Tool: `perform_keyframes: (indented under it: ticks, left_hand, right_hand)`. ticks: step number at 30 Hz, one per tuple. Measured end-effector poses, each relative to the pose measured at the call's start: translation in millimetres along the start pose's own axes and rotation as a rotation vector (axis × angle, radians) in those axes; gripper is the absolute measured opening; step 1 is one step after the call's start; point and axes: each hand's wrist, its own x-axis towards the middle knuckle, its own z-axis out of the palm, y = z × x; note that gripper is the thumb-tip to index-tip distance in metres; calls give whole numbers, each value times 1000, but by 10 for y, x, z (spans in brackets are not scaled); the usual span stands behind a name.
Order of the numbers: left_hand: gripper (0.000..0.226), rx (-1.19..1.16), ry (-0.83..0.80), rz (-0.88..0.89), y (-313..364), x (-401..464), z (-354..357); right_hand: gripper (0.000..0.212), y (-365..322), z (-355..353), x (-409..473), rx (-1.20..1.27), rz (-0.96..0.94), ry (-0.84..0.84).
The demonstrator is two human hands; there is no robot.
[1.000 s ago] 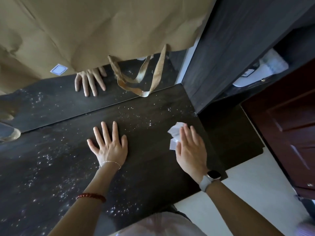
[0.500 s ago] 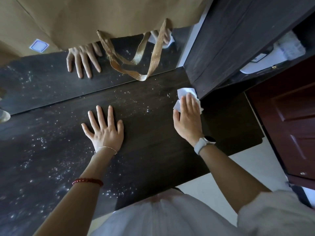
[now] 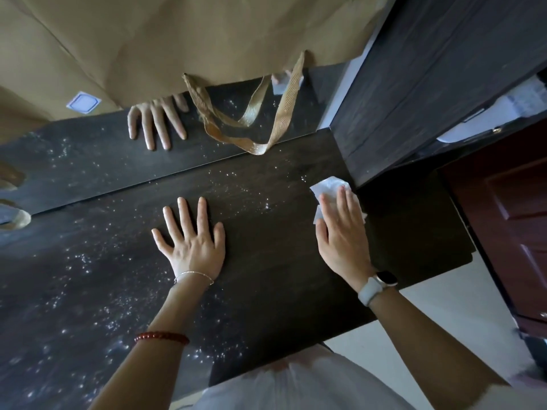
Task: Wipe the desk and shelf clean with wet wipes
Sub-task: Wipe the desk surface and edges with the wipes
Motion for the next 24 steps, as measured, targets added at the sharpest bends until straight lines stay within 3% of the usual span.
perform_keyframes:
  ticks: [7, 9, 11, 14, 15, 18, 20, 22, 24]
  left_hand:
    - [56, -3, -2, -1, 17, -15, -28]
    - [56, -11, -4, 0, 16, -15, -35]
    - [56, -35, -13, -5, -4, -7, -42]
    - [54, -65, -28, -7, -29, 17, -32]
    - [54, -70, -27, -9, -34, 23, -24]
    - [54, -77, -15, -3, -42, 31, -7]
    - [53, -94, -10, -1, -48, 23, -3]
    - [52, -125, -22, -1, -50, 27, -29]
    - [49, -182, -35, -4, -57, 52, -84]
  right_hand:
    - [51, -252, 81, 816, -3, 173, 50]
    - [48, -499, 145, 776, 40, 17, 3]
    - [47, -783, 247, 346, 80, -298, -137]
    - [49, -686, 161, 20, 21, -600, -280]
    - [48, -546, 130, 144, 10, -561, -244]
    - [47, -252, 31, 736, -55, -57, -102]
    - [47, -356, 29, 1020, -47, 150, -18]
    - [48, -710, 155, 1041, -5, 88, -12]
    - [49, -1081, 299, 881, 24, -157, -88]
